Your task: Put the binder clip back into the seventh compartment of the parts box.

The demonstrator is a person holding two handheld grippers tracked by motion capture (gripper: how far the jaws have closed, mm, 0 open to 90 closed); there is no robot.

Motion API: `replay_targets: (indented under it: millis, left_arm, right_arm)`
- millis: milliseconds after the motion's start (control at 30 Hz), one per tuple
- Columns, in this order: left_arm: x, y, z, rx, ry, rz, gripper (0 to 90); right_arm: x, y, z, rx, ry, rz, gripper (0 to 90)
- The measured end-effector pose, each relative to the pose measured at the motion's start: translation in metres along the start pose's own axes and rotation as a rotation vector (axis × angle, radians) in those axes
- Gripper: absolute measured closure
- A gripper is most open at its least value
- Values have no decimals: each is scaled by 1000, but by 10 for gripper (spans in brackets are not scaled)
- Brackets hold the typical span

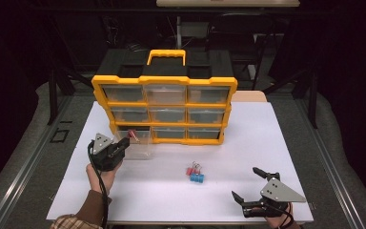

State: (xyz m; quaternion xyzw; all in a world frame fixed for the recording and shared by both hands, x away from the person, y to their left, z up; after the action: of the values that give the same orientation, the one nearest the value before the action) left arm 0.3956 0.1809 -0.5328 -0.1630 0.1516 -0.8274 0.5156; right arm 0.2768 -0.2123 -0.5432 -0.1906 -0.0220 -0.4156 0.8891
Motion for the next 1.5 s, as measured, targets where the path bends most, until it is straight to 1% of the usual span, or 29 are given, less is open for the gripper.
replay_targets:
  millis: [33, 67, 100, 167, 200, 233, 267, 300, 333, 433, 567, 600, 633, 733, 800, 967, 1067, 1133, 1200, 1233, 1367, 1500]
  left_arm:
    - [0, 0, 1, 1, 3, -3, 720]
    - [1, -1, 1, -1, 8, 4, 656]
    - [2, -1, 2, 0, 8, 9, 521]
    - [5, -2, 3, 4, 15, 17, 390]
    - [7, -4, 4, 7, 25, 16, 343]
    - [9, -5, 6, 13, 34, 13, 343]
    - [16, -7, 8, 24, 57, 1, 264]
    - [16, -7, 8, 24, 57, 1, 239]
    - [20, -8, 8, 27, 71, -9, 239]
    - [32, -9, 8, 27, 99, -35, 157]
    - [48, -10, 7, 29, 144, -81, 153]
    - [53, -10, 7, 31, 153, -87, 147]
    - [56, -10, 6, 29, 167, -100, 121]
    - [67, -7, 1, 10, 196, -117, 100]
    - [72, -5, -3, -7, 211, -133, 67]
    - [79, -2, -7, -28, 222, -170, 43]
    - [83, 0, -10, -44, 228, -216, 5]
    - [86, 0, -11, -42, 230, -247, 0]
    - [89, 1, -13, -49, 236, -261, 0]
    - [91, 1, -13, -49, 241, -275, 0]
    - [99, 3, -17, -67, 257, -312, 0]
    - [106, 6, -20, -85, 282, -355, 0]
  right_arm:
    - [0, 0, 0, 0, 0, 0, 3]
    - [0, 0, 0, 0, 0, -1, 3]
    - [0, 0, 0, -1, -1, 0, 3]
    - [0, 0, 0, -1, -1, 0, 3]
    - [0, 0, 0, 0, -1, 0, 3]
    - [0, 0, 0, 0, -1, 0, 3]
    - [0, 0, 0, 2, -2, -1, 3]
    - [0, 0, 0, 2, -2, -1, 3]
    - [0, 0, 0, 1, -1, 0, 3]
    - [0, 0, 0, 2, -2, 0, 3]
    - [0, 0, 0, 2, -1, 1, 3]
    - [0, 0, 0, 2, -1, 2, 3]
    - [0, 0, 0, 1, -1, 2, 3]
    - [0, 0, 0, 2, -2, 2, 3]
    - [0, 0, 0, 1, 0, 5, 3]
    - [0, 0, 0, 0, 0, 5, 3]
    - [0, 0, 0, -1, 3, 6, 2]
    - [0, 0, 0, -2, 0, 6, 2]
    - [0, 0, 0, -2, -1, 7, 3]
    - [-1, 0, 0, -2, -1, 9, 3]
    - [-1, 0, 0, -2, -2, 10, 3]
    - [-1, 0, -1, -3, -1, 11, 2]
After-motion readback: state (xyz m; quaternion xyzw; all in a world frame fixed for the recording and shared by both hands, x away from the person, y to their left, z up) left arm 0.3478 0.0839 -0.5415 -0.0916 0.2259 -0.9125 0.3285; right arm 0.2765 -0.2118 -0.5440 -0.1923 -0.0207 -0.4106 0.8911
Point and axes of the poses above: each handheld gripper's, and its own axes: y roughly forward along the jaws, z roughly out of its top, x roughly to its right, the point moved 8 cm from there along y, roughly forward along the jaws, and after that the axes turned 3 degrees about -y, right-handed, at the moved point
